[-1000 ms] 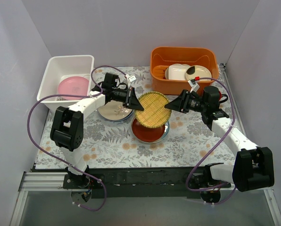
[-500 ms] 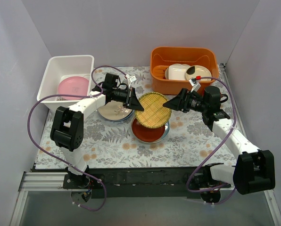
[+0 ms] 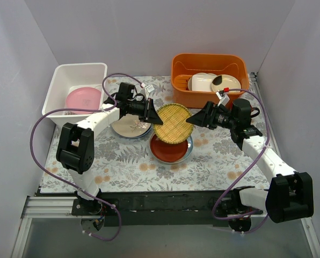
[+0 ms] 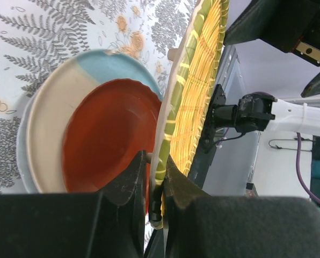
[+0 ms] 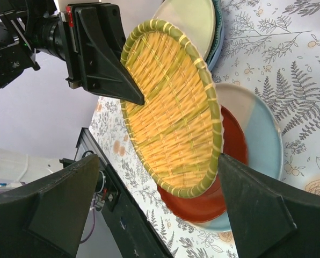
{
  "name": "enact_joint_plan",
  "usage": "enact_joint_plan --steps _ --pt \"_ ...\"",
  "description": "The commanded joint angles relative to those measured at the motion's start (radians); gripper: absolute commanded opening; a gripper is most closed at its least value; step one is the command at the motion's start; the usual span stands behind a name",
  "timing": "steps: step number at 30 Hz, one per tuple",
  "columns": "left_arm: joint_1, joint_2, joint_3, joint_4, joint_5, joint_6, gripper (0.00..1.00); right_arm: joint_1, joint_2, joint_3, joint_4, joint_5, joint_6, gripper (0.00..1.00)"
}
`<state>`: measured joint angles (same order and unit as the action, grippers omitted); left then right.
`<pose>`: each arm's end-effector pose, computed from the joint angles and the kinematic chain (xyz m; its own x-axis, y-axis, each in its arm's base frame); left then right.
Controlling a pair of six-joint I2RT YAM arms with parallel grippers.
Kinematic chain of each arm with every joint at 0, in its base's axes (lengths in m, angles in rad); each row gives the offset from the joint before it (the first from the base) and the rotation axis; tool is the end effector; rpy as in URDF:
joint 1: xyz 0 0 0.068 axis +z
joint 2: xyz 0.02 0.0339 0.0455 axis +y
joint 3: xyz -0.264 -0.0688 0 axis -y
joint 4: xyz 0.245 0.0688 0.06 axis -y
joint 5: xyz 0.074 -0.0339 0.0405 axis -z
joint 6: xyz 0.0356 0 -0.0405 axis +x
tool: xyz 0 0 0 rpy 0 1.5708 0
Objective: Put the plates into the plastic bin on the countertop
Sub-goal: Place the plate in the plastic bin.
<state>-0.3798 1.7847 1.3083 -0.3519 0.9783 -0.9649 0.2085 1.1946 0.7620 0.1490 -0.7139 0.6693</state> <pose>0.3464 -0.1701 0.2433 -0.9881 -0.0998 0.1173 -0.1479 0.4015 -0.9038 0.2569 0.0782 0.2826 -0.6933 0.3326 -0.6393 -0.4352 0.5138 0.7393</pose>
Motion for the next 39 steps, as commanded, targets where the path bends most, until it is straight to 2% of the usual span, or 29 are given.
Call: enact_joint_plan --steps 1,20,39 --pt "-0.002 -0.074 0.065 -0.004 -0.046 0.003 0.00 -0.012 -0.026 0.003 -0.003 0.005 -0.025 0.98" --pt "0.042 -0.090 0.147 -0.032 -0.150 -0.008 0.00 -0.038 -0.033 -0.015 -0.006 -0.022 -0.027 0.98" --pt "0.211 -0.113 0.183 -0.018 -0.227 -0.060 0.00 -0.046 -0.024 -0.009 -0.022 -0.038 -0.036 0.98"
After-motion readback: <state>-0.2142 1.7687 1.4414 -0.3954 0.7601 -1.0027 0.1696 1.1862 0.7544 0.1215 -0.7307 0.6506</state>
